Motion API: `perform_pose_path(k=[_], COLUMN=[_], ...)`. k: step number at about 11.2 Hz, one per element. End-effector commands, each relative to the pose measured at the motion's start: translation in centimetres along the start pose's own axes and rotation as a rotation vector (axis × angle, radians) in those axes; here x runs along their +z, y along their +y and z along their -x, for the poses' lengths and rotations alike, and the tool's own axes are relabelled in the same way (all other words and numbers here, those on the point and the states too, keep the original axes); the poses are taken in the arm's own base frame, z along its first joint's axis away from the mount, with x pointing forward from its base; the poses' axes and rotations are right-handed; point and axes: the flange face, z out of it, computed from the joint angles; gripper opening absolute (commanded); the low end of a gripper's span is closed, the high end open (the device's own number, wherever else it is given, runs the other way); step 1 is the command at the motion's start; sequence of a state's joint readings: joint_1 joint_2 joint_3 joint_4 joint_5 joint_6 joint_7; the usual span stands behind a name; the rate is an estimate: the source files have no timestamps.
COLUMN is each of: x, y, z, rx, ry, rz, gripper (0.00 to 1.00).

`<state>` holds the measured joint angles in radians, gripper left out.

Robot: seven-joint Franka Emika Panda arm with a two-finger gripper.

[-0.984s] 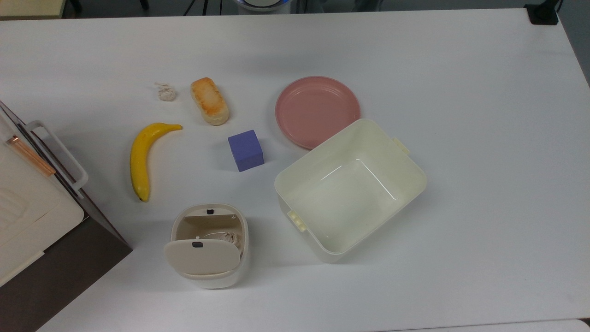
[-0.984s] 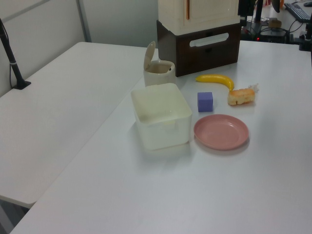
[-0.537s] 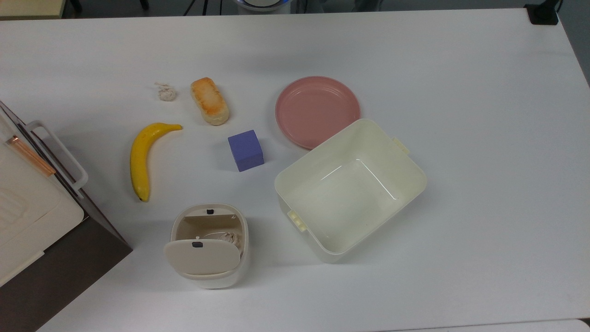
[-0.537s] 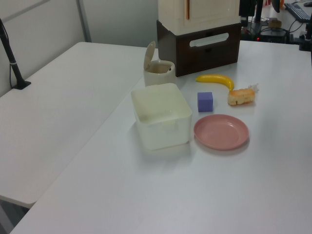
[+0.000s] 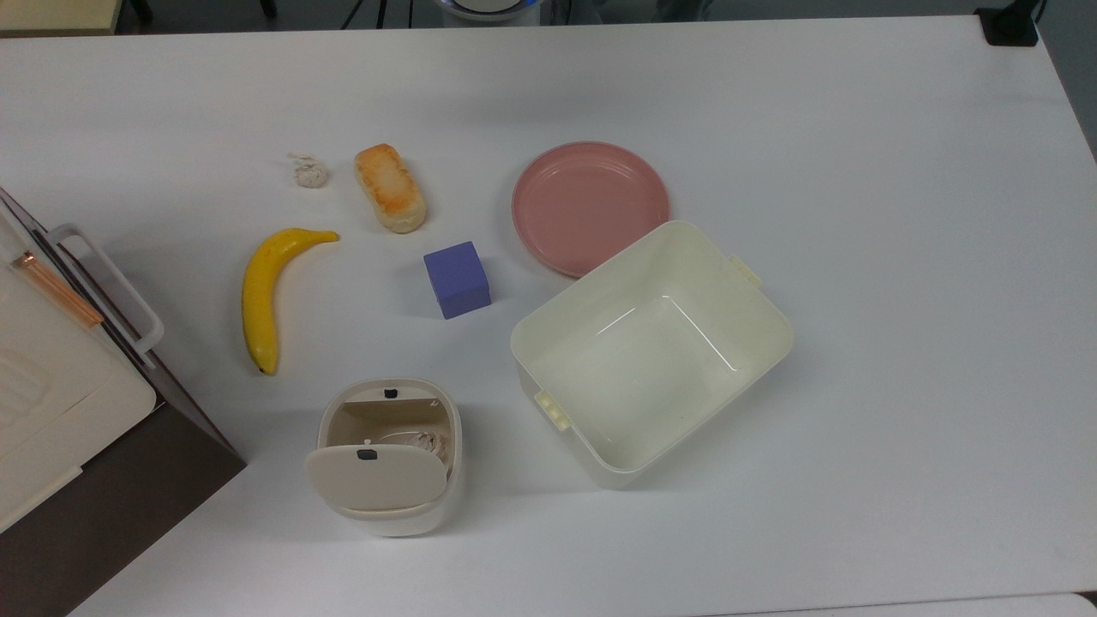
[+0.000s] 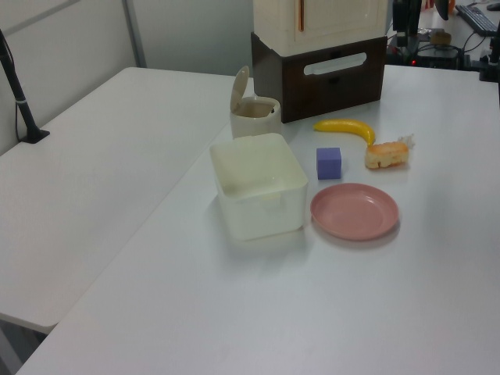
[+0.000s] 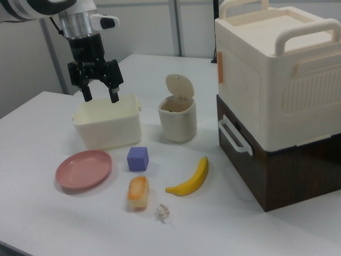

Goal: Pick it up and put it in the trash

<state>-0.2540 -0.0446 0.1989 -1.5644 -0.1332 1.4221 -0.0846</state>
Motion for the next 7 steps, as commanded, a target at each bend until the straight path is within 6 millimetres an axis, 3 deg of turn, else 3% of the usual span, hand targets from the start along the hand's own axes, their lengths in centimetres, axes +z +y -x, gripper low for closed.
perform_pose_path(k=[1,7], x=[1.6,8.8], y=[1.1,5.6], z=[1.1,1.7], rx=[-0.025,-0.049], ry=[-0.094,-0.238], rz=[0.029,0.09], gripper=[1.0,1.0])
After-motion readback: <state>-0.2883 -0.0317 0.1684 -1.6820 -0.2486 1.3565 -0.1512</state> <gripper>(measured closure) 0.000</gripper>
